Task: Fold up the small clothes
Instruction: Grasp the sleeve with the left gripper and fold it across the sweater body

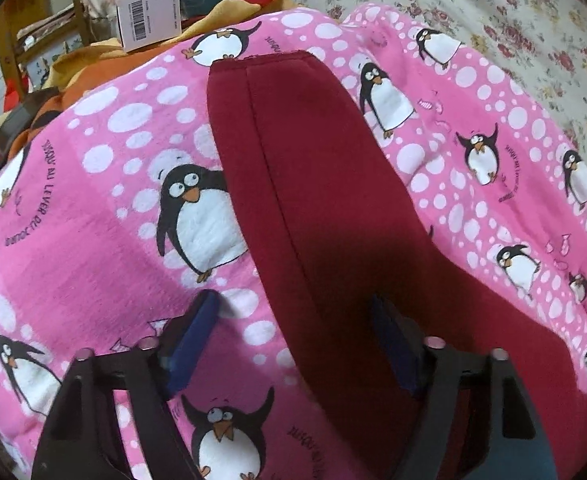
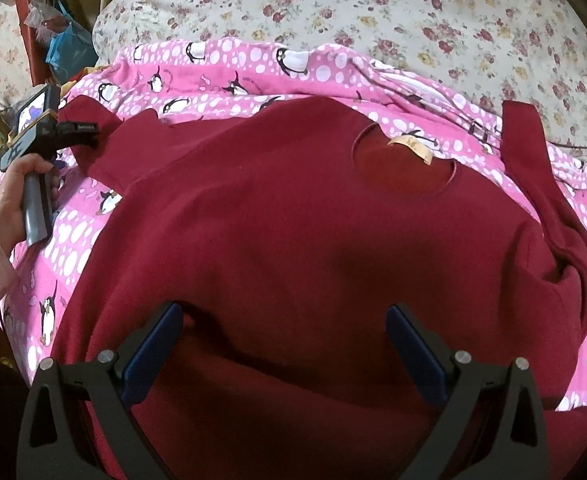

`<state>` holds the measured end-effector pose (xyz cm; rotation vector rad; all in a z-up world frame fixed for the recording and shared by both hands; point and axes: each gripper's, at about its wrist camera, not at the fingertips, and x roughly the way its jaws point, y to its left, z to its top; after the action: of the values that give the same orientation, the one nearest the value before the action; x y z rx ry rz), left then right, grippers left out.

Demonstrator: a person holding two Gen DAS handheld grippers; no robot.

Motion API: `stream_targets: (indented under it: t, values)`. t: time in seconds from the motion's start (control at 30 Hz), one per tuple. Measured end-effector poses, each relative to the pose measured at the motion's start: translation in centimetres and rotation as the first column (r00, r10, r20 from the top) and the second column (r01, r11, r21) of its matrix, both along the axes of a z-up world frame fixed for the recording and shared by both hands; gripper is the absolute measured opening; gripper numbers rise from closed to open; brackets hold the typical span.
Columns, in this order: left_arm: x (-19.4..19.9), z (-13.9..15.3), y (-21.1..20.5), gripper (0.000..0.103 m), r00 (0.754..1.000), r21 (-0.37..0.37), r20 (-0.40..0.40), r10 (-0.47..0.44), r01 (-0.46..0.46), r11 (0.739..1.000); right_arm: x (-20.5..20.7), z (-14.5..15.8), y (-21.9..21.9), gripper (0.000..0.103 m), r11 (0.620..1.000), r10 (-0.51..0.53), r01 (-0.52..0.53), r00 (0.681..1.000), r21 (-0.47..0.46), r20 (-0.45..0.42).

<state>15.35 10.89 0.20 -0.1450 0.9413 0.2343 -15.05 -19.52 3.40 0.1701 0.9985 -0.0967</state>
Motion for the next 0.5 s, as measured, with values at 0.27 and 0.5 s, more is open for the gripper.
stream_targets:
  t: [0.27, 0.5]
  values:
    - [-1.3, 1.0, -0.1, 0.000, 0.996, -0.077, 0.037, -0.077, 0.080, 0.994, -0.4, 0.3, 0.0, 0.103, 1.000, -0.001, 0.001, 1.000, 0.015, 0.004]
    - [-5.5, 5.7, -3.0, 0.000, 0.975, -0.110, 0.126, -0.185, 0.199, 0.974, -1.2, 1.0, -1.1, 0.103, 0.999, -0.034, 0.033, 0.999, 0.025, 0.017]
